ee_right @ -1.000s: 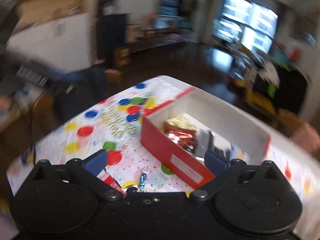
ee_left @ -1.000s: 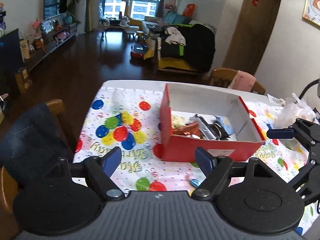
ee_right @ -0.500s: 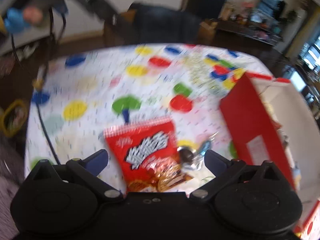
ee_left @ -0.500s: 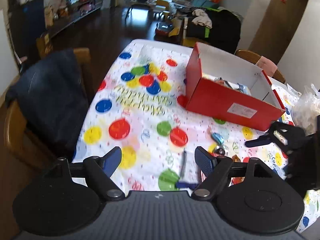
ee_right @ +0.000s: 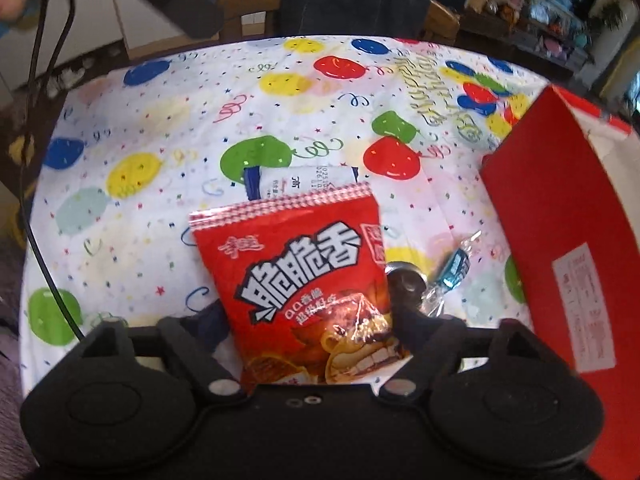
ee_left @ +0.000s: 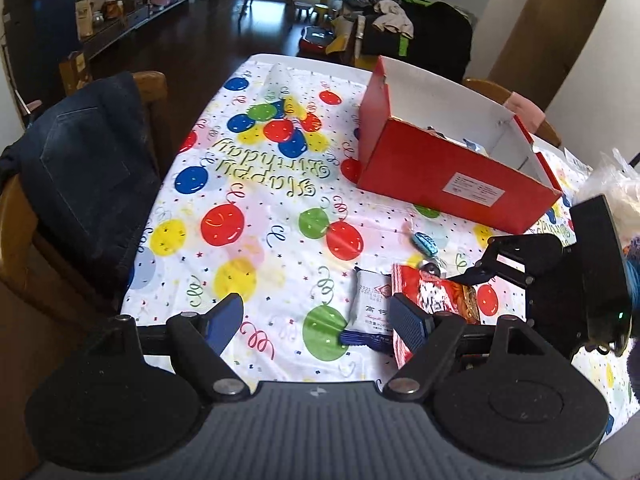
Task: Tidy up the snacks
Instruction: 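Grasp the white milk candy packet with the left gripper while the right grasps the red snack bag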
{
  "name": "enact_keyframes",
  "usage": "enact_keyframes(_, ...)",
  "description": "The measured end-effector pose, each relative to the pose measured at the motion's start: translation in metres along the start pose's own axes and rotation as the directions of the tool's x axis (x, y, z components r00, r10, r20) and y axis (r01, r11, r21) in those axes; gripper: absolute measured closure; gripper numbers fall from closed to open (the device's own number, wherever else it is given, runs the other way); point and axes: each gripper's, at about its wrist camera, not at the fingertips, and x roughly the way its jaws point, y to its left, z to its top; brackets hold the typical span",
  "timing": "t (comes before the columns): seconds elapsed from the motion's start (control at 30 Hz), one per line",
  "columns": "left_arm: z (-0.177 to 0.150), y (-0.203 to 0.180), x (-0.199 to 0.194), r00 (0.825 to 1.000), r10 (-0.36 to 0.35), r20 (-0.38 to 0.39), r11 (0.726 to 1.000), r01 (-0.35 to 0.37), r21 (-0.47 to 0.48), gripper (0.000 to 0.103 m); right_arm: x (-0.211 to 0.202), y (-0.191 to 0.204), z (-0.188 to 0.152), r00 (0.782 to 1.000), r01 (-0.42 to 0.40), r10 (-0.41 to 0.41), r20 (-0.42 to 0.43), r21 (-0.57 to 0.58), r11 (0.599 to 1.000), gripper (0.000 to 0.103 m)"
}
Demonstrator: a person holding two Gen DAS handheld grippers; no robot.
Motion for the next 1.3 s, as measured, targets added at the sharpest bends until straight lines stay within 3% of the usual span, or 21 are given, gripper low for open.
enact_keyframes(0.17, 0.004, -0.006, 0.006, 0.999, -0.041, -0.008, 0.998, 0.041, 0.055, 0.023, -0.012, -0.006, -0.008, 1.0, 0.001, -0.004, 0.028, 0.116, 0.993, 0.034)
enact_keyframes(0.27, 0.007, -0.014, 0.017, 0.997, -0.074, -0.037, 0.992, 0.077, 0.097, 0.023, -0.026, -0.01, -0.021, 0.998, 0.042, -0.051, 0.039, 0.206, 0.978, 0.034)
enact_keyframes(0.53, 0.007, -0.044, 0.077, 0.979, -0.116, -0.169, 0.975, 0.145, 0.171, 0.023, -0.059, -0.022, -0.067, 0.991, 0.088, -0.122, 0.045, 0.464, 0.881, 0.034)
enact_keyframes(0.83, 0.009, -0.058, 0.124, 0.962, -0.078, -0.26, 0.98, 0.123, 0.159, 0.025, -0.079, -0.024, -0.091, 0.976, 0.149, -0.215, 0.032, 0.622, 0.768, 0.034)
enact_keyframes(0.93, 0.009, -0.064, 0.124, 0.966, -0.059, -0.252, 0.975, 0.109, 0.192, 0.027, -0.08, -0.026, -0.095, 0.971, 0.164, -0.24, 0.022, 0.667, 0.727, 0.034)
enact_keyframes(1.13, 0.004, -0.069, 0.119, 0.977, 0.011, -0.214, 0.964, 0.046, 0.261, 0.054, -0.081, -0.025, -0.098, 0.962, 0.186, -0.272, 0.003, 0.721, 0.668, 0.034)
enact_keyframes(1.3, 0.003, -0.064, 0.114, 0.977, 0.015, -0.214, 0.97, 0.038, 0.241, 0.057, -0.082, -0.021, -0.097, 0.951, 0.225, -0.307, -0.031, 0.751, 0.621, 0.034)
